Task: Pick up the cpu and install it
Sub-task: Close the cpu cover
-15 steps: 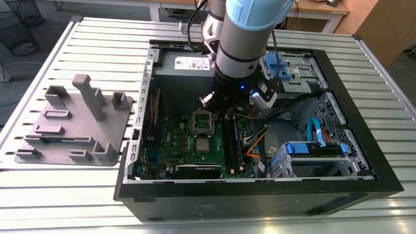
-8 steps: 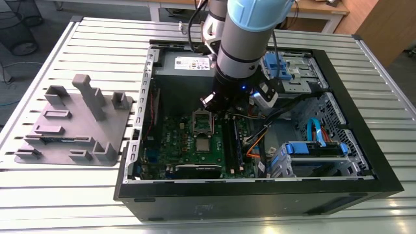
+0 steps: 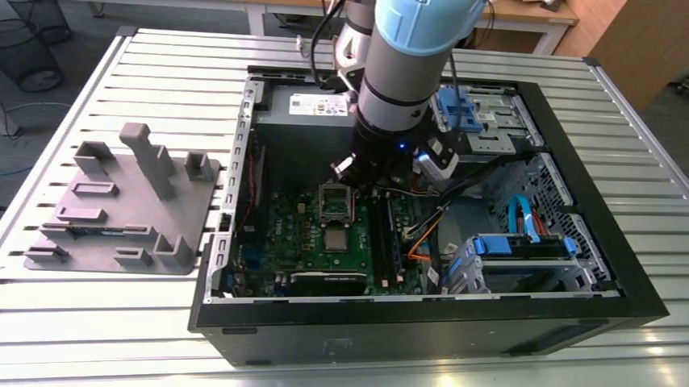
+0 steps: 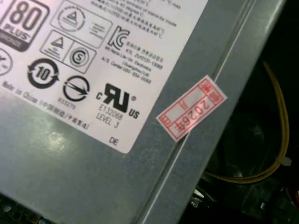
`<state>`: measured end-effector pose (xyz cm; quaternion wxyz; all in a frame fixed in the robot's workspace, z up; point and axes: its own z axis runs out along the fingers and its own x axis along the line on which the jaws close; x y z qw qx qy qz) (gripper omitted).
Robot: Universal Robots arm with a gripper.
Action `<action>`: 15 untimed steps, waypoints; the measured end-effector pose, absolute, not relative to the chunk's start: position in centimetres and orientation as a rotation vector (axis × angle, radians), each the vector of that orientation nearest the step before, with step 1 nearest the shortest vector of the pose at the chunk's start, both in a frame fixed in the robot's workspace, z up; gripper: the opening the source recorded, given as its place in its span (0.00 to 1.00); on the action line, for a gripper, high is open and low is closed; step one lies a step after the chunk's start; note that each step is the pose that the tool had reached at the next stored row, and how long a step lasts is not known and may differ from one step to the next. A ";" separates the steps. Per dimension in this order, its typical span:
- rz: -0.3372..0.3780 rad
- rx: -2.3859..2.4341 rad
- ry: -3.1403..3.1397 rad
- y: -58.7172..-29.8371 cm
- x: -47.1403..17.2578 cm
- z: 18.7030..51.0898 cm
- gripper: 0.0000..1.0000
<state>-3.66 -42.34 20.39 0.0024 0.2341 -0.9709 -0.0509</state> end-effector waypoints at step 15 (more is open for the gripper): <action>-0.166 0.770 -3.047 -42.5 -3.9 20.9 0.11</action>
